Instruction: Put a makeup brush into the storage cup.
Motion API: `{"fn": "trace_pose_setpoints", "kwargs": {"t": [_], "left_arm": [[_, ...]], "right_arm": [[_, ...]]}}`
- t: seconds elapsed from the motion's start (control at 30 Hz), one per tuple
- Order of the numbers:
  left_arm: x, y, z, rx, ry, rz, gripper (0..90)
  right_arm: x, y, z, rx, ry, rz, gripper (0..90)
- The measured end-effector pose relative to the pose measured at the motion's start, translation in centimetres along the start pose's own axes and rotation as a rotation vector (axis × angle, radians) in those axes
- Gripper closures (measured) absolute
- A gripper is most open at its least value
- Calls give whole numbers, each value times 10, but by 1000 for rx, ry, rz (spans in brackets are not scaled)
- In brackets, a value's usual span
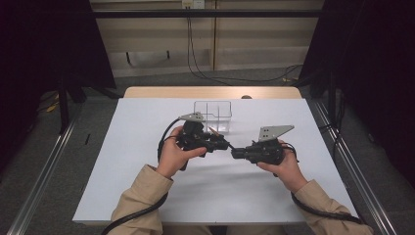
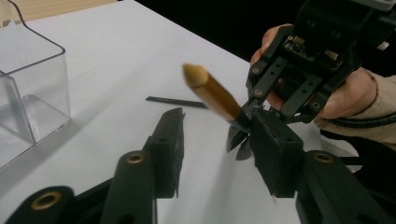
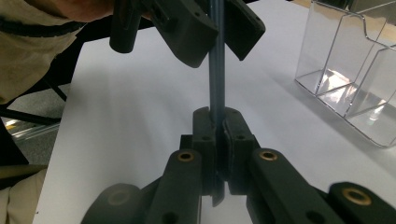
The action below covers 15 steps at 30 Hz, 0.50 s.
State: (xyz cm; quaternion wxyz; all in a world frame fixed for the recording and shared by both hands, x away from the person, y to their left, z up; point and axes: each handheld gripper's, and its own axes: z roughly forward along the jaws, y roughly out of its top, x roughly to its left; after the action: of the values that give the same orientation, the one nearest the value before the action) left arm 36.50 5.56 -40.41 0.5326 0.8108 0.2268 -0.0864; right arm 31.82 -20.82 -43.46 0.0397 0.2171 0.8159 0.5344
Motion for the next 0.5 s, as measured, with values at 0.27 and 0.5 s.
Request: {"fn": "trace_pose_setpoints", "kwargs": {"t": [0.27,0.5], "left_arm": [[-2,1,1,-18,-20,-25,757],[-1,-1,4,-58,-41,-54,787]], "right_arm": [[0,0,2,-9,-17,31,851],[-1,0,6,-13,-12,60,850]]}}
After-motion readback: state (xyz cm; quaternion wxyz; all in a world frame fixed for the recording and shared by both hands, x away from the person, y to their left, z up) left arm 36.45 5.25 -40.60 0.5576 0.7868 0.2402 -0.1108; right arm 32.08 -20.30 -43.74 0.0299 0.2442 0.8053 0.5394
